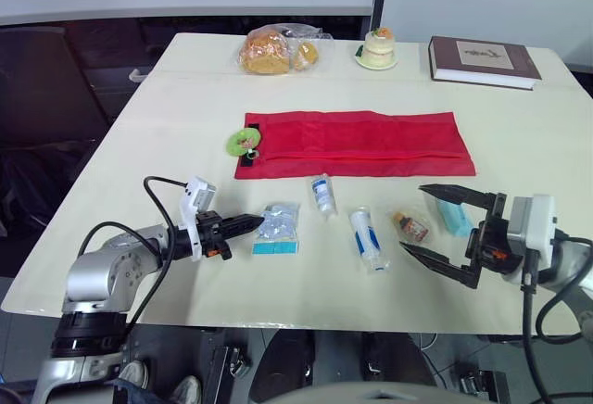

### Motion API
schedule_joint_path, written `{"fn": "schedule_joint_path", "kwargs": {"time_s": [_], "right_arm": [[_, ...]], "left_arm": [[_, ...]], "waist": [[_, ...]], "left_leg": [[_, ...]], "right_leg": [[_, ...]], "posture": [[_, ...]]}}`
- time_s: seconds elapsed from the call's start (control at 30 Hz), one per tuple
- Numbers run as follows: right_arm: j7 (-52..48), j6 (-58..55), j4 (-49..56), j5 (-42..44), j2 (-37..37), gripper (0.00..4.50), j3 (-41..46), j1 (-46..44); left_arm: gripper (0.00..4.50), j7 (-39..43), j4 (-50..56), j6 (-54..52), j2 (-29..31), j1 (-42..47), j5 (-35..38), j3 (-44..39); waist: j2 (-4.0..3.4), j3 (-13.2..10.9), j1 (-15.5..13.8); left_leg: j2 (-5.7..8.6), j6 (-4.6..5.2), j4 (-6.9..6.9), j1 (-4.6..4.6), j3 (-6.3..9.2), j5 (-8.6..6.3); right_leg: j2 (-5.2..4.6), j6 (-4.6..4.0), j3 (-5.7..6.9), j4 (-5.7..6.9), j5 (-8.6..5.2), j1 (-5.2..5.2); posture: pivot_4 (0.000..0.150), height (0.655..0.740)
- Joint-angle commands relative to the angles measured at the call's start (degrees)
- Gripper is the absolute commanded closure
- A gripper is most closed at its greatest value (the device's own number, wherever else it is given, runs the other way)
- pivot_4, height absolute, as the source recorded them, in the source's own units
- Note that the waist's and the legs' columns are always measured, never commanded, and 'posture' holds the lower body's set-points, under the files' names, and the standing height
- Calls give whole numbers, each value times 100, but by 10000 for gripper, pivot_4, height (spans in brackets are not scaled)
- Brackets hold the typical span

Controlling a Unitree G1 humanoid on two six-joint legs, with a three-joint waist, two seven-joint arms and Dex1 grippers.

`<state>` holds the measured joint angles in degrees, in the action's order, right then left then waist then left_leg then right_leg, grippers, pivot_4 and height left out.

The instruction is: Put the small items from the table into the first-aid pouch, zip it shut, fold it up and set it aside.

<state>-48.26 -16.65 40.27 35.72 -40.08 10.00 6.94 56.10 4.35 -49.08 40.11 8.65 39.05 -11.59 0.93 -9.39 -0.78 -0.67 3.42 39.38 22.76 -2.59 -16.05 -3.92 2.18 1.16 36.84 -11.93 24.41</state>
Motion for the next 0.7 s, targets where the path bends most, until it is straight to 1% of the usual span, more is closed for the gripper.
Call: {"fn": "schedule_joint_path", "kwargs": {"time_s": [0.03,0.1,0.23,0.37,0.43,0.47,0.5,0.7], "right_arm": [[715,-600,366,436,192,0,-129,-255],[1072,-969,436,648,298,0,-232,-424],[2034,-1778,560,1213,639,0,-521,-941],[3018,-2652,531,1879,907,0,-684,-1383],[3504,-2943,436,2270,1154,0,-800,-1515],[3775,-3087,390,2516,1258,0,-802,-1552],[3966,-3180,343,2735,1342,0,-769,-1577],[4706,-3385,21,3782,1546,0,-678,-1699]], "left_arm": [[44400,-176,839,-290,-105,168,767,-479],[44400,-419,1083,-403,-254,354,985,-483],[44400,-1137,1484,-549,-803,896,1249,-262],[44400,-1655,1600,-625,-1271,1212,1537,-225],[44400,-1738,1677,-577,-1448,1325,1602,-78],[44400,-1807,1676,-588,-1525,1392,1697,-72],[44400,-1866,1660,-613,-1589,1454,1785,-88],[44400,-2015,1673,-732,-1718,1592,2308,-56]], "waist": [[1,-1,-2],[2,-1,-20],[4,0,-9],[5,-1,12],[5,-1,9],[7,-1,8],[7,-2,5],[7,-2,20]], "left_leg": [[0,-1,0,1,1,0],[2,-2,1,2,8,1],[8,-2,2,4,10,2],[9,-4,1,4,8,3],[8,-5,0,3,8,3],[8,-4,-5,3,8,3],[7,-4,-3,6,9,3],[15,0,0,4,-2,2]], "right_leg": [[-1,0,0,0,0,0],[-9,-1,-7,0,1,-2],[-9,-2,-8,0,1,-3],[-2,2,-12,2,5,-2],[3,10,-13,2,9,-1],[32,20,-12,1,15,-1],[32,21,-14,2,15,-1],[34,20,-15,1,14,-1]], "posture": [[1500,7289],[1500,7289],[1500,7289],[1500,7289],[1500,7289],[1500,7289],[1500,7289],[1500,7289]]}}
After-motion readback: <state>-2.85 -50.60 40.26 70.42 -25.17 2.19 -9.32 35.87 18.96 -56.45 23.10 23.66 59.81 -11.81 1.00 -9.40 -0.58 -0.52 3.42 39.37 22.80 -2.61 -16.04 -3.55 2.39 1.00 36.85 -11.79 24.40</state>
